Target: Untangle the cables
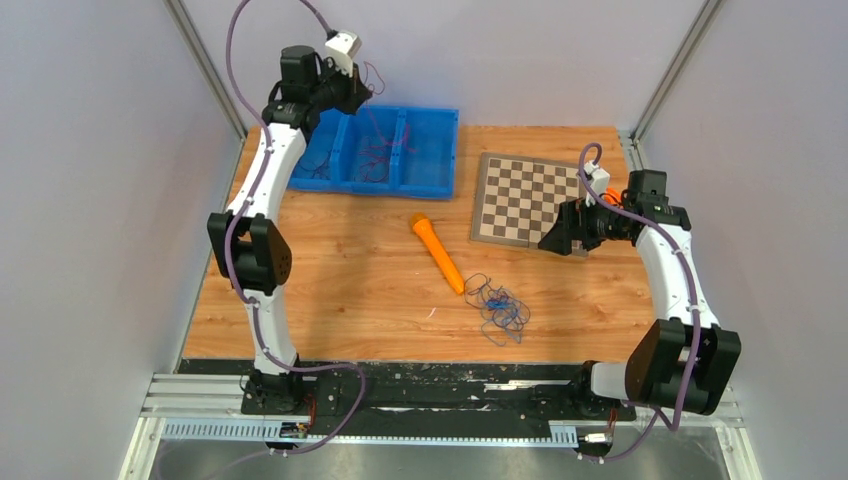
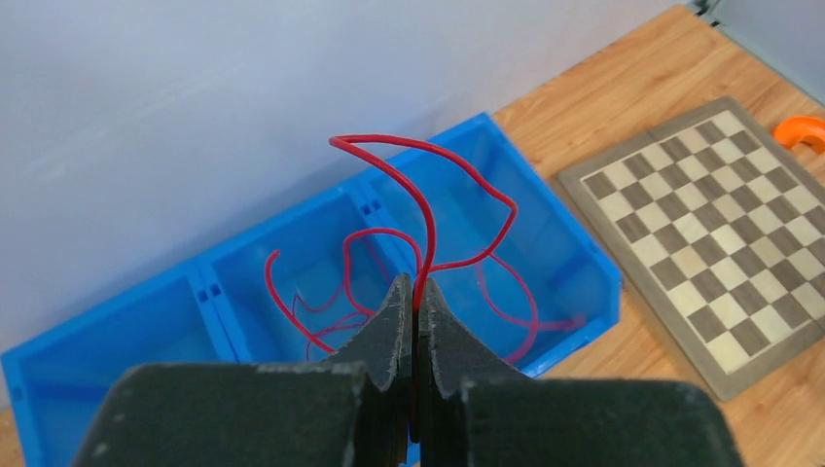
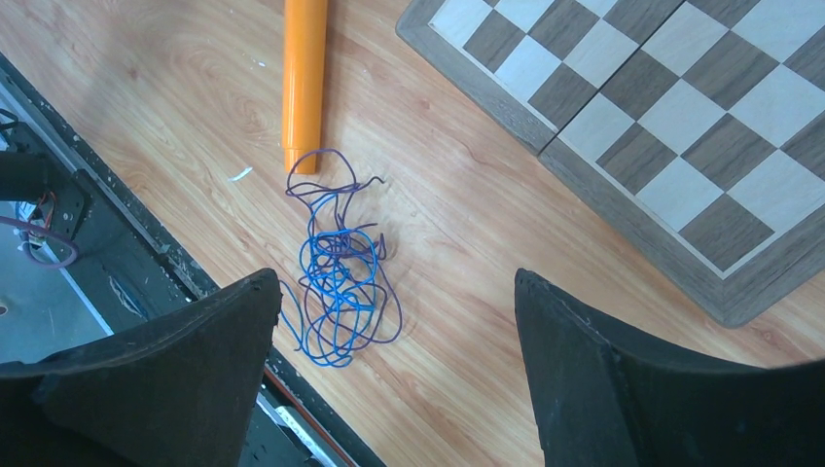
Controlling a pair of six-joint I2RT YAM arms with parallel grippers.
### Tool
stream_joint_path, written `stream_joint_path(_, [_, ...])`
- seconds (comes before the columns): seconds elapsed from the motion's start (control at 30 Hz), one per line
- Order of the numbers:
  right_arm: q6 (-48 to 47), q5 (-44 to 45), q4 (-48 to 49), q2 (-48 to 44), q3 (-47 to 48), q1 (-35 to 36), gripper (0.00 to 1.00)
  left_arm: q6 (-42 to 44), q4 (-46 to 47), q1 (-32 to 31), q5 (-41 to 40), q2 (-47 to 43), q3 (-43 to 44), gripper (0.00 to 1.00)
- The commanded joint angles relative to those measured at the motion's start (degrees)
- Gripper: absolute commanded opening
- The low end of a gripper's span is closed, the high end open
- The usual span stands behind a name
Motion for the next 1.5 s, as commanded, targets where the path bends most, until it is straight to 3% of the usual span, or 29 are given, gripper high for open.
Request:
stream_joint_path(0.0, [-2.0,-0.8,0.0,0.4,-0.3,-0.2,0.88,-1.3,4.4,1.1,2.0,3.4,-0.4,0.00])
stream_joint_path(0.2, [-2.2,-1.3,-0.5,1.7,-0.1,-0.2,0.88,-3.2,6.9,1.1,2.3,7.6,-0.1,0.00])
stream_joint_path(0.4, [-2.5,-1.5,-0.8,1.4,-0.6,-0.1,0.88,0.3,3.6,1.1,-0.2,9.5,-0.9,0.01])
stream_joint_path(0.43, [-2.6,-1.5,-0.8,1.4,-0.6,-0.2,0.89,0.6,2.3,1.2,0.1,9.7,-1.3,0.07])
stream_joint_path(0.47, [-2.6,-1.6,-1.0,1.5,-0.6,-0.2,0.89,0.5,1.4,1.1,0.0,9.8,-1.2,0.32])
stream_joint_path(0.5, [-2.9,-1.6,-1.3,1.5,-0.6,-0.2,0.88,-0.1,-0.9,1.1,-0.5,10.0,-0.5,0.47])
stream_joint_path(0.53, [-3.2,-1.7,-1.6,1.5,-0.7,-0.2,0.89,-0.4,-2.0,1.1,-0.9,10.0,-0.1,0.71])
stream_joint_path(0.6, [-3.9,-1.5,-2.4,1.3,-1.2,0.1,0.89,-0.9,-5.3,1.1,-2.1,9.0,1.0,0.85])
stream_joint_path(0.83, [-7.8,4.6,-3.4,-2.7,-6.0,11.1,0.90,-1.6,-8.7,1.2,1.2,-6.0,-6.9,1.00])
stream_joint_path(1.03, [-11.6,14.0,-3.1,2.9,-7.9,27.6,0.92,-3.2,-8.9,1.2,4.0,-21.8,-21.3,1.00])
stream_joint_path(1.23, [-14.1,20.1,0.8,11.6,-12.4,37.2,0.95,-6.2,-8.5,1.2,1.5,-34.3,-32.0,1.00])
stream_joint_path(1.33, [-13.8,23.2,5.8,15.3,-15.1,39.3,0.82,-7.3,-9.2,1.3,0.4,-38.3,-34.5,1.00])
stream_joint_path(1.37, [-13.9,24.4,6.2,15.9,-15.2,39.1,0.68,-7.6,-9.3,1.3,0.3,-39.0,-35.0,1.00])
stream_joint_path(1.43, [-14.3,26.4,5.8,14.8,-15.2,38.4,0.27,-7.9,-9.7,1.3,0.4,-40.8,-36.2,1.00])
stream_joint_path(1.47, [-15.0,26.4,4.7,12.6,-15.1,37.6,0.11,-8.0,-10.1,1.4,0.6,-41.8,-36.9,1.00])
